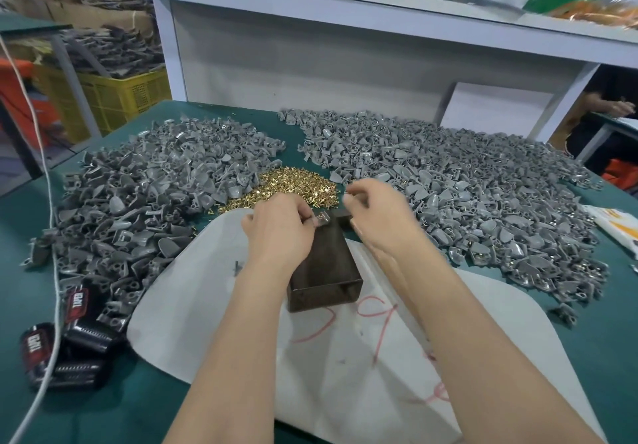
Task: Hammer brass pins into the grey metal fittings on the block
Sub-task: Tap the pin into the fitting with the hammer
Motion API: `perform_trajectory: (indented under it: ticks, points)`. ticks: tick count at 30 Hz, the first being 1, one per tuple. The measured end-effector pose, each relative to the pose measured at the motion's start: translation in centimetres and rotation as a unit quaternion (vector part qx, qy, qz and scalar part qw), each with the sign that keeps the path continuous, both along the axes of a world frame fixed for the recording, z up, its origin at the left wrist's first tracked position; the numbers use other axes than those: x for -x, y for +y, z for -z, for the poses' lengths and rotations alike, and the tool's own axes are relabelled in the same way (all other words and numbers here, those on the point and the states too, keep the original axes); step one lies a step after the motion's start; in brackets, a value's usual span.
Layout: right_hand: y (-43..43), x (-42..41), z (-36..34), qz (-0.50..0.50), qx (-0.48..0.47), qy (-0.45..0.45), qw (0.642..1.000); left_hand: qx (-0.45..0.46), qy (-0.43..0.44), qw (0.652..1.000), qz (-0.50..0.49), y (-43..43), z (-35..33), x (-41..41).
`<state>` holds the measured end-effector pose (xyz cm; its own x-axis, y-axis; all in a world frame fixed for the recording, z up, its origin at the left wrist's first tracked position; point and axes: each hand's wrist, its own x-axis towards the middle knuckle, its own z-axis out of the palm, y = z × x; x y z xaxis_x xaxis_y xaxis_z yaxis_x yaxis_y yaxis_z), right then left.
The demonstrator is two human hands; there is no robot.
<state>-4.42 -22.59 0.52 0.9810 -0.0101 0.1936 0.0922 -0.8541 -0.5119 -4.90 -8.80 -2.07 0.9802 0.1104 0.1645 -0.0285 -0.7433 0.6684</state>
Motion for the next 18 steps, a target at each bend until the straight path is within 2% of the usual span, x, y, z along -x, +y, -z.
perform_trajectory:
  ticks: [2, 4, 6, 9, 14, 18]
  points:
    - [-2.0, 0.8, 0.0, 0.039, 0.093, 0.086, 0.991, 0.0, 0.0, 1.0, 0.002, 0.0, 0.0, 0.0]
    - [-2.6, 1.6, 0.9, 0.05, 0.203, 0.194, 0.958, -0.005, 0.0, 1.0, 0.002, 0.0, 0.0, 0.0]
    - [-2.3, 1.6, 1.9, 0.045, 0.221, 0.212, 0.951, -0.01, 0.001, 1.0, 0.001, -0.1, 0.0, 0.0]
    - [-2.1, 1.3, 2.1, 0.051, 0.153, 0.178, 0.971, -0.013, 0.003, 1.0, 0.0, -0.1, -0.1, 0.0]
    - [-3.6, 1.4, 0.2, 0.065, 0.026, 0.039, 0.997, -0.02, -0.001, 1.0, 0.0, -0.1, 0.0, -0.1]
    - [-3.3, 3.2, -0.9, -0.017, 0.024, -0.074, 0.997, -0.02, -0.003, 1.0, -0.004, 0.0, 0.1, -0.1]
